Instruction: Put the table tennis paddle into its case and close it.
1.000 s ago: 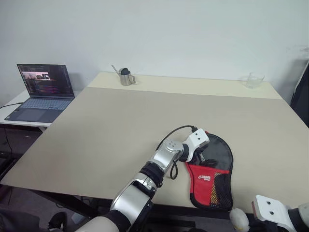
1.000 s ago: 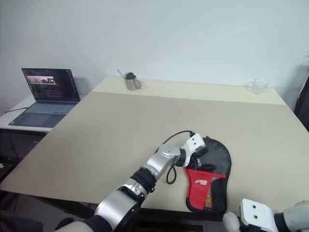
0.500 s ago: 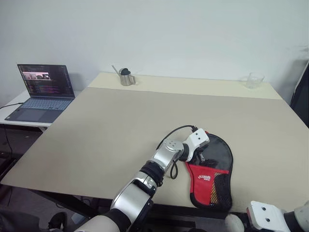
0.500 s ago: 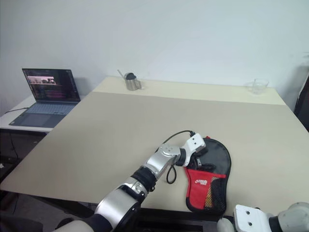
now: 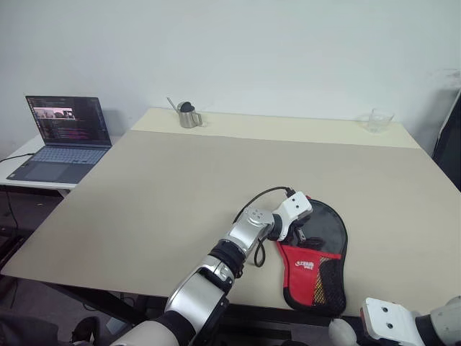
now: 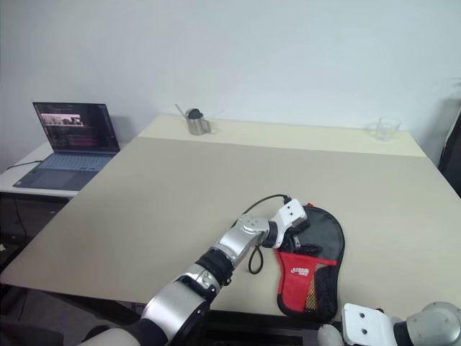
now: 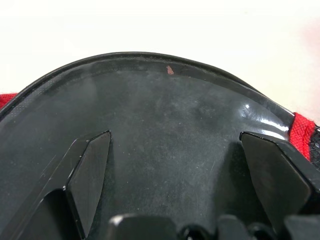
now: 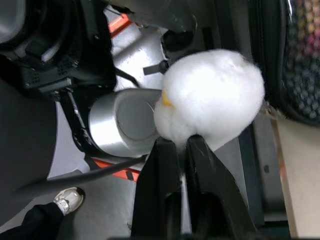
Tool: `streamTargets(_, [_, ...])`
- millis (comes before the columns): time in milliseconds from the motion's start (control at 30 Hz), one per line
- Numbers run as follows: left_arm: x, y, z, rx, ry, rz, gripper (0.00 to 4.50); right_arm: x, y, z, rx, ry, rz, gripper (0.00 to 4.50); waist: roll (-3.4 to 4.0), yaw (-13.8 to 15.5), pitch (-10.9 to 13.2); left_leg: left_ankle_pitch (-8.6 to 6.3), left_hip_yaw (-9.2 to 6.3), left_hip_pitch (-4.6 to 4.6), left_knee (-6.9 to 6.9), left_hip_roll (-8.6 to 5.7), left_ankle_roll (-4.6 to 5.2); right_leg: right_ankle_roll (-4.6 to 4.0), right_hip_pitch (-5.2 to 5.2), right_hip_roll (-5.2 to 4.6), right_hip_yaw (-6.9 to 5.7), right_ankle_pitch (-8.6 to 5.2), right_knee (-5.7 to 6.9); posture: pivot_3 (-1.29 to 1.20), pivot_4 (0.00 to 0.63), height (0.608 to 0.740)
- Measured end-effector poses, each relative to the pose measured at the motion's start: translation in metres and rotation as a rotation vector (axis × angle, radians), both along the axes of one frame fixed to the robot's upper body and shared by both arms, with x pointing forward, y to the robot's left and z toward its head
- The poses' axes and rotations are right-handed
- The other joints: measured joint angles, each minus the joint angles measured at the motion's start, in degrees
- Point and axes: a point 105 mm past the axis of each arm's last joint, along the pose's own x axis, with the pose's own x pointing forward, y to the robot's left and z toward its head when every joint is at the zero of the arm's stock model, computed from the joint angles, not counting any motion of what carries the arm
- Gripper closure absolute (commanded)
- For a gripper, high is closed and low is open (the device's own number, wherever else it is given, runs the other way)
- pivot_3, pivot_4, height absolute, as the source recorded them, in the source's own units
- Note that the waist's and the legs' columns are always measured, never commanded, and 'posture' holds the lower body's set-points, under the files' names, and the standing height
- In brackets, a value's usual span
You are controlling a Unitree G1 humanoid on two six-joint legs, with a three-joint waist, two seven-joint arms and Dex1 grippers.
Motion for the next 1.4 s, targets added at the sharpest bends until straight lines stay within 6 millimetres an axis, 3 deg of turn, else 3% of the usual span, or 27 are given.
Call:
streamTargets(333, [0.0, 0.0, 0.0, 0.001, -0.001, 0.002, 0.0, 0.0, -0.004, -0.005, -0.004, 0.009, -0.001, 0.03, 0.0, 0.0, -0.01, 0.0, 0.01, 0.0, 0.01, 0.0, 0.0, 0.01, 0.0, 0.0, 0.01, 0.01, 0.01, 0.0, 0.15, 0.74])
streamTargets(500, [0.003, 0.002, 0.001, -0.005, 0.0, 0.017, 0.0, 0.029, -0.019, 0.01, -0.026, -0.099, -0.06, 0.03, 0.0, -0.02, 0.0, 0.0, 0.01, 0.0, 0.04, 0.0, 0.0, 0.02, 0.0, 0.0, 0.01, 0.01, 0.01, 0.0, 0.15, 0.74])
streamTargets(700, [0.017, 0.026, 0.011, -0.029, 0.009, 0.062, 0.0, 0.112, -0.056, 0.074, 0.064, -0.442, -0.262, 0.03, -0.13, -0.88, 0.1, 0.02, 0.04, 0.04, 0.03, -0.01, 0.01, 0.05, -0.05, -0.02, 0.03, 0.04, 0.07, 0.0, 0.15, 0.74])
streamTargets(833, [0.03, 0.065, 0.045, -0.051, -0.051, 0.032, 0.0, 0.128, -0.074, 0.085, 0.115, -0.471, -0.299, 0.03, -0.09, -0.96, 0.11, 0.01, 0.13, -0.05, -0.14, 0.02, 0.01, 0.25, -0.16, 0.09, 0.08, 0.1, 0.12, 0.0, 0.15, 0.74])
streamTargets(1000, [0.032, 0.144, 0.109, -0.008, -0.187, 0.001, 0.0, 0.134, -0.094, 0.099, 0.074, -0.472, -0.243, 0.03, 0.03, -1.43, 0.13, -0.01, 0.23, -0.04, -0.29, 0.05, -0.01, 0.27, -0.26, 0.25, 0.18, -0.18, 0.25, 0.0, 0.15, 0.74])
streamTargets(1167, [0.009, 0.229, 0.138, 0.115, -0.162, 0.006, 0.0, 0.126, -0.102, 0.106, 0.039, -0.422, -0.167, 0.03, 0.1, -1.43, 0.18, -0.03, 0.23, -0.04, -0.25, 0.1, -0.02, 0.24, -0.29, 0.22, 0.14, -0.21, 0.29, 0.0, 0.15, 0.74])
streamTargets(1300, [-0.013, 0.296, 0.167, 0.169, -0.127, 0.12, 0.0, 0.117, -0.119, 0.127, 0.014, -0.427, -0.156, 0.03, 0.13, -1.39, 0.21, -0.04, 0.2, -0.02, -0.22, 0.28, -0.04, -0.05, -0.29, -0.09, 0.1, -0.39, 0.32, 0.0, 0.15, 0.74])
streamTargets(1400, [-0.03, 0.327, 0.184, 0.183, -0.119, 0.194, 0.0, 0.113, -0.131, 0.135, 0.013, -0.432, -0.166, 0.03, 0.14, -1.31, 0.21, -0.05, 0.11, 0.03, -0.17, 0.31, -0.04, -0.06, -0.23, -0.28, 0.11, -0.39, 0.3, 0.0, 0.15, 0.74])
